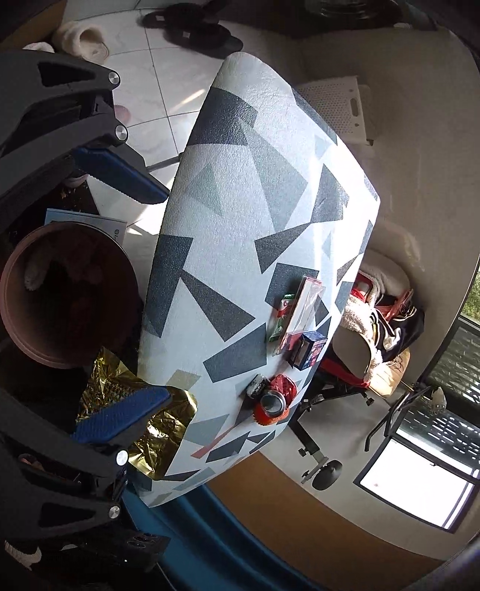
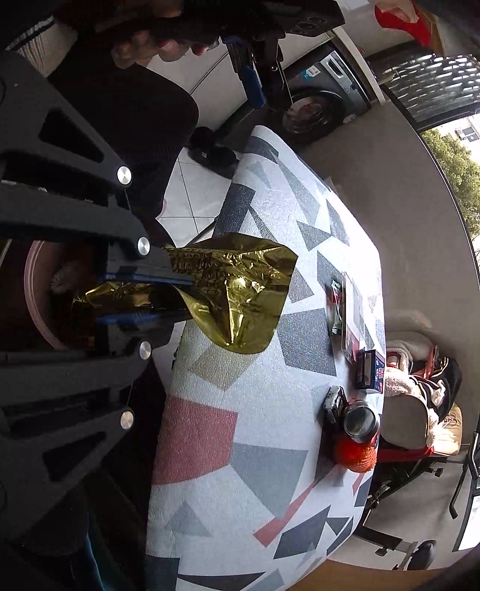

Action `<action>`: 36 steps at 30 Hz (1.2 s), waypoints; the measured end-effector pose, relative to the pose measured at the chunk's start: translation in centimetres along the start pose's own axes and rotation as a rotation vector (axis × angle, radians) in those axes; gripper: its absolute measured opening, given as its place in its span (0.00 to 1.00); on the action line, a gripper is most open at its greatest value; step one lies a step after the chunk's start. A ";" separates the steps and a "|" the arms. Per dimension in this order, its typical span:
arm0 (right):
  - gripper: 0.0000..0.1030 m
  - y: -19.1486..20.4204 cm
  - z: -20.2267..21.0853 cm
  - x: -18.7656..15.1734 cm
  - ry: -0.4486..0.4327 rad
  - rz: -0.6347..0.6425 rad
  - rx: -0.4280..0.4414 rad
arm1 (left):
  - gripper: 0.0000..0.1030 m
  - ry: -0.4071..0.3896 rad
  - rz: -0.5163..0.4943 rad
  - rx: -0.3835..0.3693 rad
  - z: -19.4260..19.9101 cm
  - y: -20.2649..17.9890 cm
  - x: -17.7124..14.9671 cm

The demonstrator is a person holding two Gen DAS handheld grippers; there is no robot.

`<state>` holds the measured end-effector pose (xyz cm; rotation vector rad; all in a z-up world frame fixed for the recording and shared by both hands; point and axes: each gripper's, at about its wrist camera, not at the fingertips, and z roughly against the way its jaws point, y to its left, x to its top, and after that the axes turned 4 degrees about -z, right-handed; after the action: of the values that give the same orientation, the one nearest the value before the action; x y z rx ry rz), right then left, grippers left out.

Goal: Collect trash
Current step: 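Lower the gold foil and bubble wrap into the brown bin and open both tools, then reach the right tool to the crushed red can on the board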

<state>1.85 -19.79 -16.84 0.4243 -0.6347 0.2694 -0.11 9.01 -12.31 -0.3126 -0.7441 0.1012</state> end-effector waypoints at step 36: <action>0.94 0.3 -1.5 -0.5 0.022 0.051 -0.127 | 0.94 0.033 0.018 -0.002 -1.0 0.6 -0.7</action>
<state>2.15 -18.85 -18.14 0.2837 -0.6380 0.2802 0.08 9.20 -13.67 -0.3221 -0.7086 0.1120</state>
